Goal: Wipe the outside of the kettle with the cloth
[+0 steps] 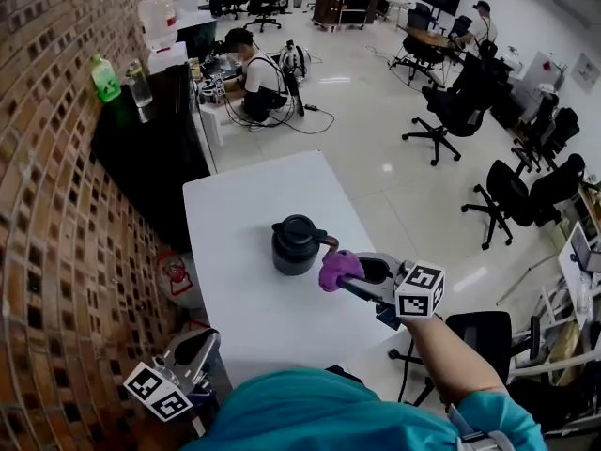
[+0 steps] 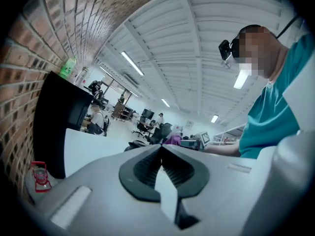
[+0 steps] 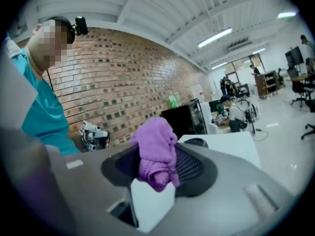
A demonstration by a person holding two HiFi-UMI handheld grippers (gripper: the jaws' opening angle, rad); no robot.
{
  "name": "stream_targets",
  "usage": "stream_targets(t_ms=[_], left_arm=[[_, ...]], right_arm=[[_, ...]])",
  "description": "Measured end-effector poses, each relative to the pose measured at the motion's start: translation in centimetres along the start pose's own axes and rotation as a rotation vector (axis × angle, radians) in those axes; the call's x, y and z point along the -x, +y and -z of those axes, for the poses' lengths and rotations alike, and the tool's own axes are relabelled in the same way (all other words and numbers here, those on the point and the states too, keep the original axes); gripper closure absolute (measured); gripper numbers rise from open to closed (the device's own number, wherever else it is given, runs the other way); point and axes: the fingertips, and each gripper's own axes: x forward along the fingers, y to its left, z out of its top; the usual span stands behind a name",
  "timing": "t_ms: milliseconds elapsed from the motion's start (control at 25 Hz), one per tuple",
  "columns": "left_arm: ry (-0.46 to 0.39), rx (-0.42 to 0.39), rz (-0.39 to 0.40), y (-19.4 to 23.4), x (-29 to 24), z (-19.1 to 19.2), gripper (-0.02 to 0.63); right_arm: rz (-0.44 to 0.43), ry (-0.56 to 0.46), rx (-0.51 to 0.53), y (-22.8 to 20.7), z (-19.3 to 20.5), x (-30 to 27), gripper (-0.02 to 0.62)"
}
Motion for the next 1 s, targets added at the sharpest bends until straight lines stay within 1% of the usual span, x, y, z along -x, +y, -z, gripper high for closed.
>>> stream_targets(t_ms=[80,240,360,480,560,680,800,880,1000], left_arm=[[0.012,-0.008,0.048,-1.0,0.1,0.1,0.606],[0.045,-0.023,0.135,-2.0,0.0,0.7,0.606],[0.047,-0.038,0.167,-4.3,0.5,1.3,0.606],[0.042,-0.086,0.162,-6.7,1.0,2.1,0.606],[0.029,-0.103,0.141,-8.6,1.5,3.1,0.606],[0.009,-0.113,0.098,-13.0,2.5,6.3,0.606],[-0.015,-0.11,0.043,-18.6,3.5,10.4,0.606],[-0.028,-0.083,0.007,-22.7,4.1,13.3,0.606],[-0.031,-0.058,-0.038,-29.5,5.2,16.9,0.606]], right_arm=[[0.027,-0.031,0.0,2.1,0.0,2.0,0.41],[0.113,-0.074,-0.014,5.0,0.6,5.5,0.41],[0.151,-0.09,-0.022,6.5,1.6,8.5,0.41],[0.161,-0.12,-0.01,7.5,2.3,11.4,0.41],[0.145,-0.124,0.019,8.6,3.3,13.3,0.41],[0.096,-0.109,0.069,10.9,5.9,17.1,0.41],[0.012,-0.082,0.092,13.4,9.2,21.4,0.41],[-0.03,-0.062,0.098,15.1,11.4,24.4,0.41],[-0.09,-0.057,0.111,17.9,13.2,28.9,0.41]])
